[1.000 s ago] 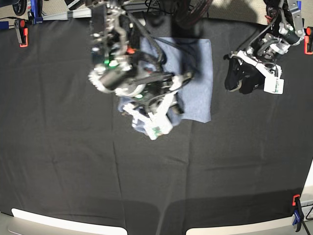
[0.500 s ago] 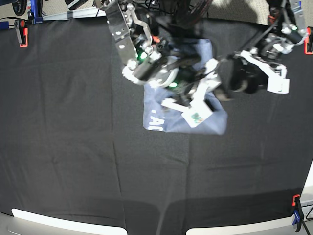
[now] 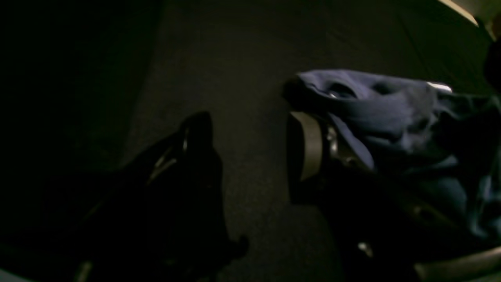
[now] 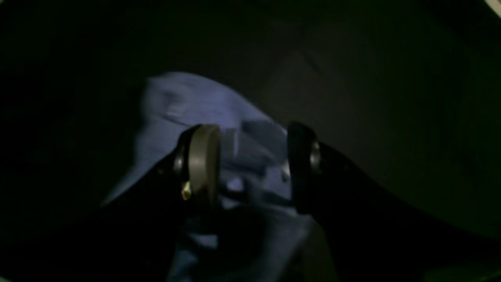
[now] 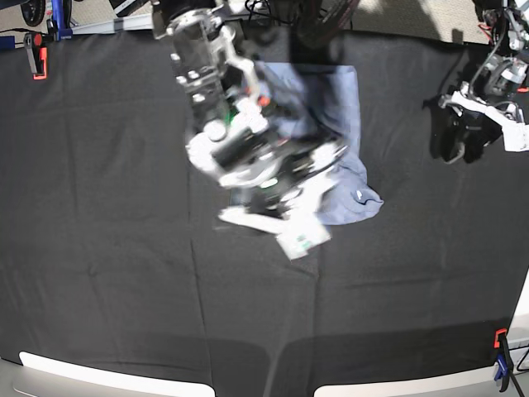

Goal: Layout the t-shirt on the table in an organized manner, then fold the t-shirt properly
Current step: 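Grasp the shirt end with the right gripper and fold it over the stack, then release the shirt and lift the right gripper away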

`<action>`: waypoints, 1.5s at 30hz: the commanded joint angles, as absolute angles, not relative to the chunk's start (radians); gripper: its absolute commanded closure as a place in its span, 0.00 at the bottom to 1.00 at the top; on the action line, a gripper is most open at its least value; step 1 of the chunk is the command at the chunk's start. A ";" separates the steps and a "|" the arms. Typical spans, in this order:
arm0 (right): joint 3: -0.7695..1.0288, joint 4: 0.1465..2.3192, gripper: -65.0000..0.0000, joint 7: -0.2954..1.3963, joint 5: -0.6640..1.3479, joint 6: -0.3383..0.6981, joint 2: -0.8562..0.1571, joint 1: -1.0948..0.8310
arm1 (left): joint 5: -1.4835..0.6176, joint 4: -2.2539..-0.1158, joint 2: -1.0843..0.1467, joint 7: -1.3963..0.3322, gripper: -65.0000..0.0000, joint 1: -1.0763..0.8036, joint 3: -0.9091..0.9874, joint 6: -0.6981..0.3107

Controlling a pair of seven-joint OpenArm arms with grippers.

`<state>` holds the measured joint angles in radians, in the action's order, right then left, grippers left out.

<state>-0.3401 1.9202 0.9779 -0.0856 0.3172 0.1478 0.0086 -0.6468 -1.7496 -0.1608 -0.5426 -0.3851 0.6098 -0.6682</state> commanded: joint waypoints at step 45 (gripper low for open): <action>-0.595 1.891 1.00 1.119 0.266 0.532 0.157 -0.073 | -0.662 -1.767 -0.170 -0.523 0.56 -0.382 0.614 -0.682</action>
